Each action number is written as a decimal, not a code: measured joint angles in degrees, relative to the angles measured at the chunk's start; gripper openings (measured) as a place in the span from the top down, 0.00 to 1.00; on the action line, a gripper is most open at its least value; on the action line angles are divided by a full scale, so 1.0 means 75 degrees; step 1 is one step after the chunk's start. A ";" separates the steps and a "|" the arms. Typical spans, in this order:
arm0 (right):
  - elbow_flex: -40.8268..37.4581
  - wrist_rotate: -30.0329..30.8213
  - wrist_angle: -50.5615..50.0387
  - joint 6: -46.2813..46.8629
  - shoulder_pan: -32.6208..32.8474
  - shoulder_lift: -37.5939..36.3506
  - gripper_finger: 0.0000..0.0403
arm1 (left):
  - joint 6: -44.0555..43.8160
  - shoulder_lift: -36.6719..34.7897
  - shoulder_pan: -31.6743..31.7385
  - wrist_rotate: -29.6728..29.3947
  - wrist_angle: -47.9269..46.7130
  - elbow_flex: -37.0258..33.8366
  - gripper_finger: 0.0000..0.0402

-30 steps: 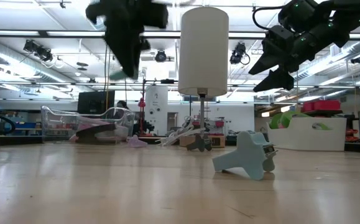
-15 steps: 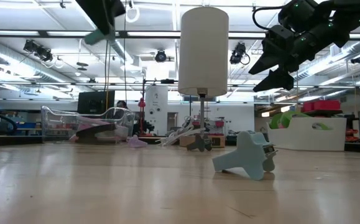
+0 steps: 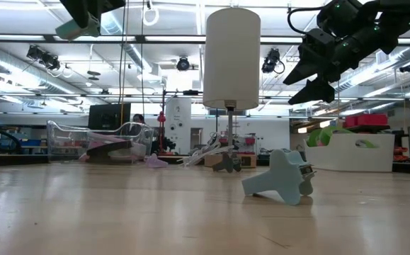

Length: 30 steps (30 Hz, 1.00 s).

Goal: Pick and place Stapler, Stapler remover, tape
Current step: Put the top light blue staple remover into the bottom transparent bin

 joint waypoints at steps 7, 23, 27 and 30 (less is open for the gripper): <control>0.0000 0.0001 -0.0003 0.0003 0.0002 0.0000 0.19 | -0.0491 0.0000 -0.0343 0.0259 0.0014 0.0000 0.77; 0.0000 0.0002 -0.0003 -0.0010 -0.0001 0.0000 0.19 | -0.1087 0.0006 -0.1228 0.0842 -0.0365 0.0000 0.77; 0.0000 0.0004 -0.0003 -0.0017 -0.0001 0.0000 0.19 | -0.1089 0.0006 -0.1435 0.0842 -0.0407 0.0000 0.77; 0.0000 0.0004 -0.0003 -0.0014 0.0002 0.0000 0.19 | -0.1088 0.0006 -0.1598 0.0842 -0.0456 0.0000 0.77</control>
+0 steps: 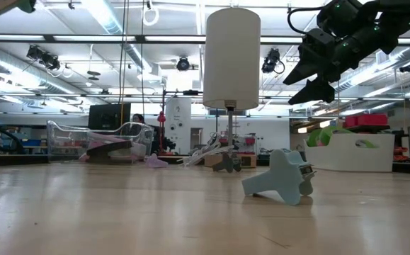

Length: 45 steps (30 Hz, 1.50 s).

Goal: Pick and place Stapler, Stapler remover, tape
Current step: Put the top light blue staple remover into the bottom transparent bin

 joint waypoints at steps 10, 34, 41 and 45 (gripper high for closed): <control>0.0000 0.0000 0.0000 0.0165 0.0000 0.0000 0.19 | -0.0398 0.0003 -0.0611 0.0226 -0.0381 0.0000 0.77; 0.0000 0.0064 0.0003 0.0273 0.0000 0.0000 0.19 | -0.0806 0.0009 -0.1646 0.0749 0.0115 -0.1142 0.77; 0.0000 0.0064 0.0000 0.0275 -0.0001 0.0000 0.19 | -0.0839 0.0009 -0.1993 0.0959 0.0894 -0.2241 0.77; 0.0000 0.0165 0.0001 0.0276 0.0000 0.0001 0.19 | -0.0846 0.0009 -0.2216 0.1244 0.1771 -0.2908 0.77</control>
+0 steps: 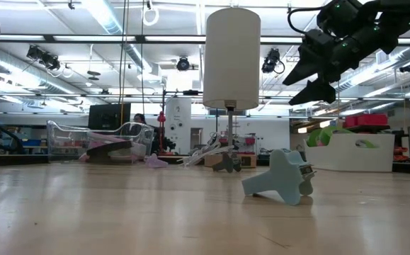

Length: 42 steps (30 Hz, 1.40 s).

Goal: Pick and place Stapler, Stapler remover, tape
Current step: Put the top light blue staple remover into the bottom transparent bin

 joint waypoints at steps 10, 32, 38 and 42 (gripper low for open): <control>0.0000 0.0039 -0.0002 0.0060 -0.0002 0.0002 0.19 | -0.0508 0.0000 -0.0289 0.0061 0.1033 -0.1096 0.71; 0.0000 0.0042 -0.0002 0.0032 -0.0002 0.0002 0.19 | -0.0337 -0.0003 -0.0369 -0.0326 0.1751 -0.1216 0.74; 0.0000 0.0039 -0.0004 0.0029 -0.0003 0.0002 0.19 | -0.0340 -0.0003 -0.0369 -0.0328 0.1910 -0.1216 0.71; 0.0000 0.0039 -0.0003 0.0029 -0.0001 0.0002 0.19 | -0.0340 -0.0003 -0.0369 -0.0287 0.1911 -0.1216 0.69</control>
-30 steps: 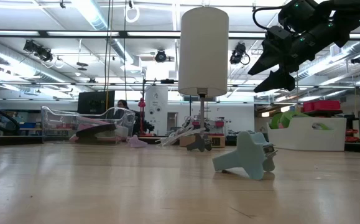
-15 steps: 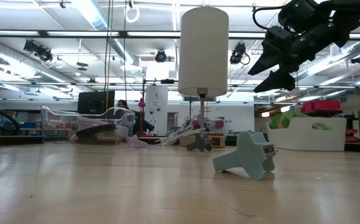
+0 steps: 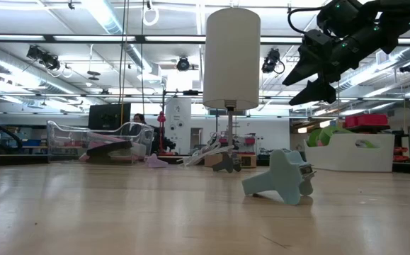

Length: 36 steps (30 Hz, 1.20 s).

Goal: Pick and place Stapler, Stapler remover, tape
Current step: Put the top light blue staple remover into the bottom transparent bin, then put the dark gray staple remover into the bottom transparent bin

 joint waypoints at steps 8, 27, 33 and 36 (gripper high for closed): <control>0.0000 0.0000 0.0001 -0.0002 -0.0001 0.0000 0.19 | 0.0000 0.0000 0.0000 0.0002 0.0039 0.0000 0.68; 0.0000 0.0000 0.0002 -0.0006 0.0001 0.0000 0.19 | -0.0466 0.0000 0.0006 -0.0136 -0.0021 0.0000 0.49; 0.0000 -0.0001 0.0002 -0.0036 0.0000 0.0000 0.19 | -0.0581 0.0000 0.0012 0.0221 -0.0265 0.0109 0.37; 0.0000 -0.0003 0.0000 -0.0111 -0.0002 0.0000 0.19 | -0.0657 0.0000 0.0012 0.0486 -0.0884 0.0429 0.36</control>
